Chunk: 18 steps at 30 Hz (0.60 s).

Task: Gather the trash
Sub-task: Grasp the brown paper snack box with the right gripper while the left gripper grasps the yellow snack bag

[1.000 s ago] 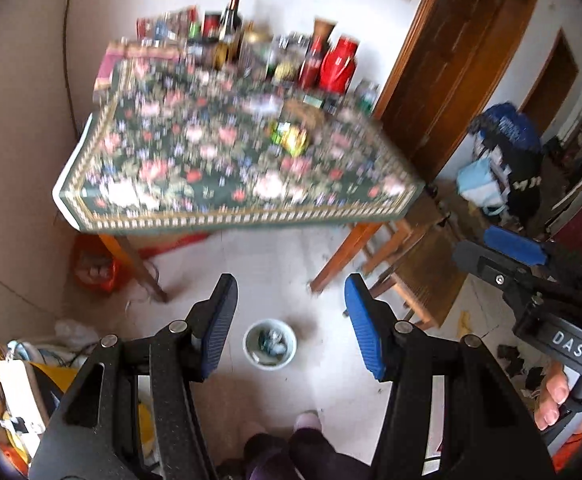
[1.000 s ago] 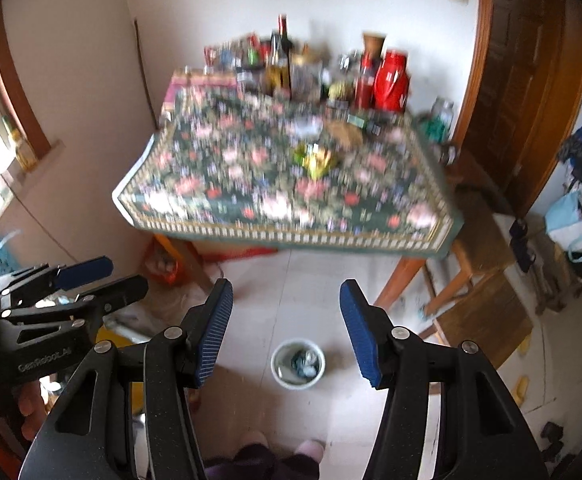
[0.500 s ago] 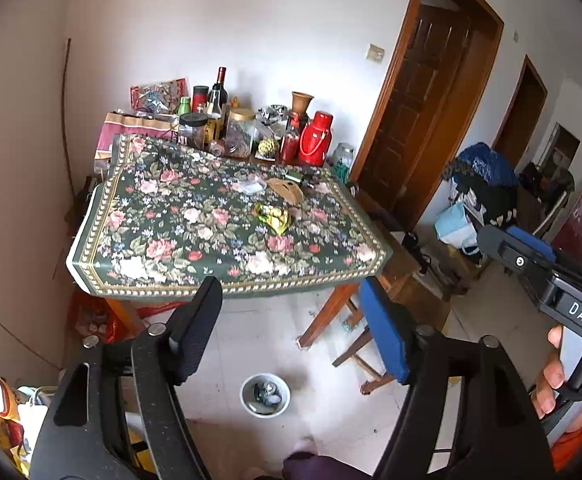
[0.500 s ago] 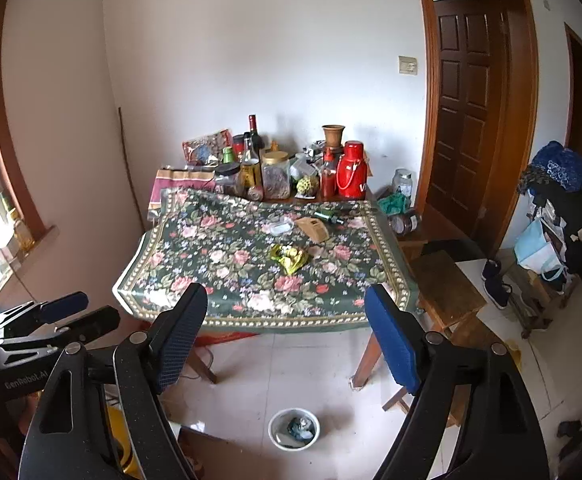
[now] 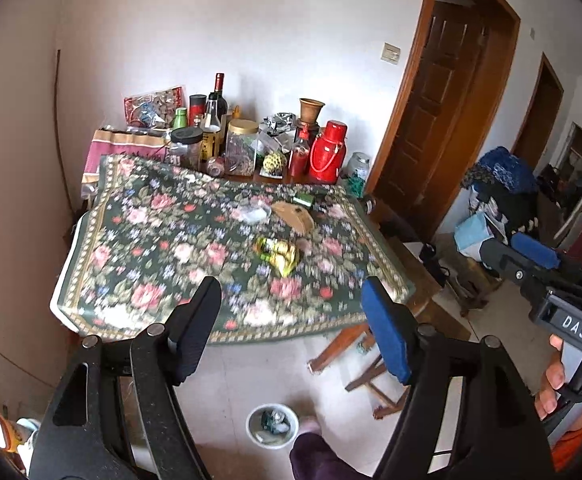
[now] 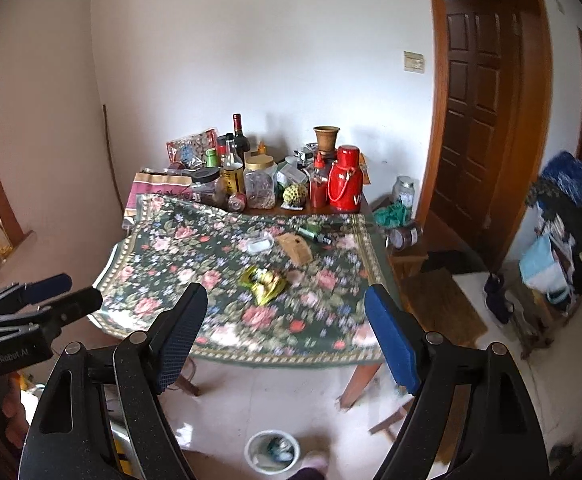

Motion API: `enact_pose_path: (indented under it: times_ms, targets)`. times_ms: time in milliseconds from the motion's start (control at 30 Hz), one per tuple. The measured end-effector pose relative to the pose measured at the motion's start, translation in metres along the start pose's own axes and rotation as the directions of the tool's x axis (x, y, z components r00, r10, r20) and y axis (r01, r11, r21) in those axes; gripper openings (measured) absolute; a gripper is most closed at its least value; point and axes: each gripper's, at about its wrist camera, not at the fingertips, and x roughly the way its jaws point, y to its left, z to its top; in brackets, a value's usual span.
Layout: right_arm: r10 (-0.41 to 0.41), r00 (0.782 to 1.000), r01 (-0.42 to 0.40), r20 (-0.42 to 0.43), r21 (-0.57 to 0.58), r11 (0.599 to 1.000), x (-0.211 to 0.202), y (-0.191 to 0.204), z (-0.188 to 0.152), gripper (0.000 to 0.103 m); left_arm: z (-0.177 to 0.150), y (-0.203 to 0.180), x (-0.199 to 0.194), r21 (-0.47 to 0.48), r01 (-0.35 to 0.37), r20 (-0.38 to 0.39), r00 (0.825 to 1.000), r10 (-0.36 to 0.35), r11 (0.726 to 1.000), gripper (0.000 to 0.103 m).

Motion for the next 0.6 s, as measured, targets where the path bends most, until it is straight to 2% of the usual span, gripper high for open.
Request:
enact_pose_path:
  times_ms: [133,333,600]
  targets:
    - [0.004,1.000,-0.004,-0.004,-0.049,0.999,0.028,-0.021,0.027,0.078,0.030,-0.014,0.045,-0.034,-0.020,-0.019,1.000,0.019,0.999,0.071]
    - [0.060,0.998,-0.063,-0.036,-0.093,0.994,0.068,-0.052,0.058,0.078,0.066,-0.032,0.101,-0.090,-0.058,-0.040,0.998,0.055,0.994,0.071]
    - [0.103,0.988,-0.115,-0.117,-0.104,0.988,0.130,-0.074,0.071,0.078,0.078,-0.030,0.154,-0.122,-0.118,-0.110,0.988,0.105,0.985,0.071]
